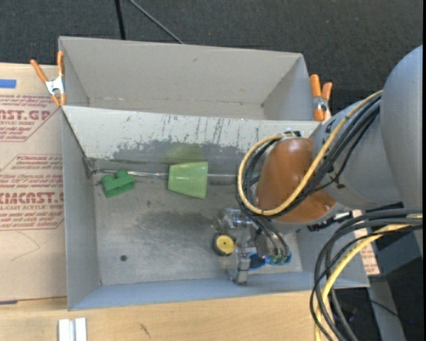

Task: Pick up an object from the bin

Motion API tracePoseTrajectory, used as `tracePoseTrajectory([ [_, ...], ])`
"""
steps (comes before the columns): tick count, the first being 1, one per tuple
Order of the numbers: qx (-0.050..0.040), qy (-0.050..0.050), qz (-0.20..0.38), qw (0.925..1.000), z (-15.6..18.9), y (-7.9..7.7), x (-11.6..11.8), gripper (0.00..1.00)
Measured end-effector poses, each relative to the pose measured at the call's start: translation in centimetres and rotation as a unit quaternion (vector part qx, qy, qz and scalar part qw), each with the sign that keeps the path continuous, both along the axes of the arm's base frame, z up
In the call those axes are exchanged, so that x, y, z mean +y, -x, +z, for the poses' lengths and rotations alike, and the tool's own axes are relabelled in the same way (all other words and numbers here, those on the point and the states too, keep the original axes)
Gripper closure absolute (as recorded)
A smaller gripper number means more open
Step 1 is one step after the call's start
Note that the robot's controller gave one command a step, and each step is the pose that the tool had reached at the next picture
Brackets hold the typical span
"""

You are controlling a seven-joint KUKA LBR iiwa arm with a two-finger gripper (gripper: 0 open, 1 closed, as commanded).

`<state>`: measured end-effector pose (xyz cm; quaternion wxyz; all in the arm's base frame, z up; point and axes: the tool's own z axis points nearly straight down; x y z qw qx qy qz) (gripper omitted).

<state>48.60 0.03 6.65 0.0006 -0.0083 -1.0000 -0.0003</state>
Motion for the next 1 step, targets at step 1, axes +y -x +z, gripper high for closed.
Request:
tracePoseTrajectory([
  [1,-0.002,0.0,0.0,1.0,0.39,-0.12,-0.02,1.0],
])
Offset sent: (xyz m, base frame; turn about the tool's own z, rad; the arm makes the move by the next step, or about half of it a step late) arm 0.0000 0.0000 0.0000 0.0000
